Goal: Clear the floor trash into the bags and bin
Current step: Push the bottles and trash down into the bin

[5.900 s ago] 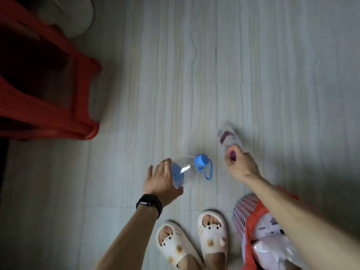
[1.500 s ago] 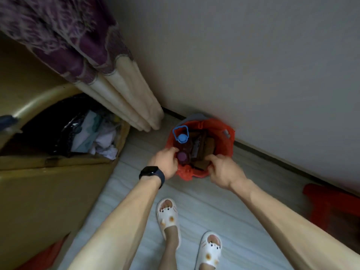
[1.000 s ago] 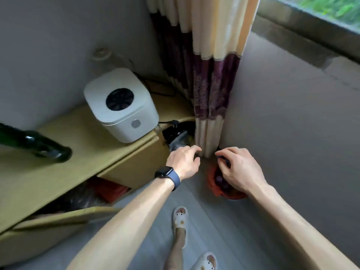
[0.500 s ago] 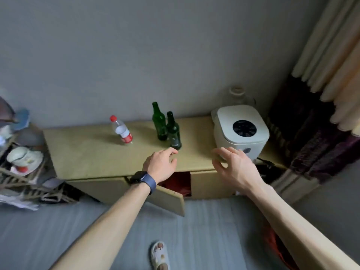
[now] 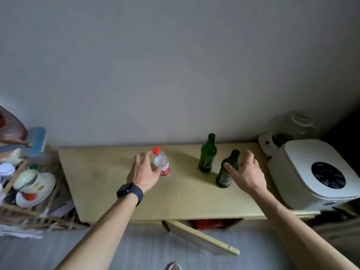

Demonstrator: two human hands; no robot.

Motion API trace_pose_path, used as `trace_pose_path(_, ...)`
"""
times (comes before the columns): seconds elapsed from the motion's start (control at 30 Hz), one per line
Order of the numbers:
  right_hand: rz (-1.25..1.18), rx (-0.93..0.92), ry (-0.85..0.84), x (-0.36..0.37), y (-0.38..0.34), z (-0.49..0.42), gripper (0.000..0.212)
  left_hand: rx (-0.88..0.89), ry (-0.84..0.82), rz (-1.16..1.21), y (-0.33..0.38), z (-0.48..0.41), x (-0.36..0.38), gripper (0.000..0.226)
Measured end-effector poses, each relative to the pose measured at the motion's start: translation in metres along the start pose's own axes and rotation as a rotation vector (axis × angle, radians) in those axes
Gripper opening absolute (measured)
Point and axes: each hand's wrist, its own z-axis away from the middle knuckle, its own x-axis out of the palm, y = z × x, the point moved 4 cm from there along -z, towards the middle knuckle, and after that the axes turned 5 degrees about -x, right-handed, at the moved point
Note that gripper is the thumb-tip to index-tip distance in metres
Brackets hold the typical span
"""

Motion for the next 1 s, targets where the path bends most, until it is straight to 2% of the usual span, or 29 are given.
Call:
trace_pose_path(0.07, 0.07, 0.054, -0.021, 0.009, -0.001, -0.026, 0.086, 0.008, -0.047, -0.015, -0.002, -0.033, 0.006, 0.068)
trace_pose_path(0.13, 0.127, 0.061, -0.055, 0.018, -0.001, -0.042, 0.07, 0.019, -0.118, -0.071, -0.002, -0.059, 0.017, 0.074)
trace_pose_path(0.2, 0.139, 0.053, -0.043, 0.024, 0.001, -0.05, 0.041, 0.032, -0.181, -0.168, -0.002, -0.077, 0.031, 0.068)
trace_pose_path(0.27, 0.106, 0.04, -0.013, 0.026, 0.005, -0.052, 0.029, 0.041, -0.227, -0.269, -0.004, -0.086, 0.042, 0.055)
trace_pose_path(0.33, 0.079, 0.018, 0.004, 0.026, 0.007, -0.05, 0.027, 0.084, -0.224, -0.358, -0.003, -0.089, 0.047, 0.046)
trace_pose_path(0.43, 0.091, -0.005, 0.038, 0.019, 0.018, -0.037, 0.031, 0.214, -0.19, -0.428, 0.014, -0.085, 0.051, 0.045)
trace_pose_path(0.63, 0.009, 0.017, 0.235, -0.027, 0.083, 0.048, 0.038, 0.463, -0.246, -0.198, 0.097, -0.023, 0.074, 0.035)
trace_pose_path(0.8, 0.022, 0.155, 0.341, -0.078, 0.176, 0.145, 0.035, 0.658, -0.394, -0.189, 0.196, 0.07, 0.145, 0.036)
trace_pose_path(1.0, 0.057, 0.366, 0.316, -0.122, 0.325, 0.268, 0.034, 0.867, -0.565, -0.206, 0.302, 0.232, 0.269, 0.039)
